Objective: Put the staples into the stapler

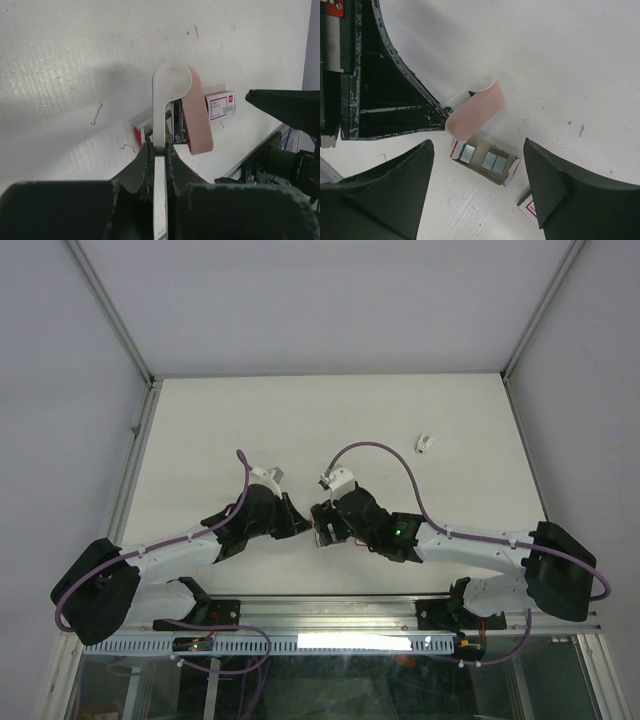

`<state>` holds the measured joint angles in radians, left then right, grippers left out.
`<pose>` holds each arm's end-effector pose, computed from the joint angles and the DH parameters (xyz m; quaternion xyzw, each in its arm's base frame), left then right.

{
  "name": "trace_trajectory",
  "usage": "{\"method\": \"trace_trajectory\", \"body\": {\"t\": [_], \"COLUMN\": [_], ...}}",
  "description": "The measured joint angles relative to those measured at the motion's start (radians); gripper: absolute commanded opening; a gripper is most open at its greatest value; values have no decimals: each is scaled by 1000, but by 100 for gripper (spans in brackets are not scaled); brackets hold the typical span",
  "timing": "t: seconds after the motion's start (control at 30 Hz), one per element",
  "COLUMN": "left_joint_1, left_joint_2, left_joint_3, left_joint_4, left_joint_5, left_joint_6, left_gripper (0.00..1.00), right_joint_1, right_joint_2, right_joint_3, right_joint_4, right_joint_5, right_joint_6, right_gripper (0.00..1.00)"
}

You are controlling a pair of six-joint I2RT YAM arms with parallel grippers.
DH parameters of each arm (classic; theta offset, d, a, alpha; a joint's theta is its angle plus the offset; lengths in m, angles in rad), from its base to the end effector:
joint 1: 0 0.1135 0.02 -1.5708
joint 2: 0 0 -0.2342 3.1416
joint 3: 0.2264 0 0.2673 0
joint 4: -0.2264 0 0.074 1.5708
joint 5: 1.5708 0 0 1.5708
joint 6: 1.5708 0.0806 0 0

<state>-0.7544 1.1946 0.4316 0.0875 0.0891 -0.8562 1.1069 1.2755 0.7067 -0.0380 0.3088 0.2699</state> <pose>0.2021 -0.1998 0.0982 -0.0266 0.9004 -0.3396 0.2707 0.1684 0.2819 0.1618 -0.2907 0.8289 0.1858 0.4403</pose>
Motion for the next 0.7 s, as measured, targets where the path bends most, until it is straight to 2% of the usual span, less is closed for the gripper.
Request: {"method": "trace_trajectory", "body": {"t": [0.33,0.7], "left_joint_1": [0,0], "left_joint_2": [0,0], "left_joint_3": [8,8], "left_joint_4": [-7,-12], "left_joint_5": [17,16], "left_joint_6": [0,0], "left_gripper": [0,0], "right_joint_1": [67,98], "right_joint_2": [150,204], "right_joint_3": [87,142], "right_joint_4": [-19,-96], "right_joint_5": [97,236], "right_joint_6": [-25,-13], "right_gripper": [71,58]}}
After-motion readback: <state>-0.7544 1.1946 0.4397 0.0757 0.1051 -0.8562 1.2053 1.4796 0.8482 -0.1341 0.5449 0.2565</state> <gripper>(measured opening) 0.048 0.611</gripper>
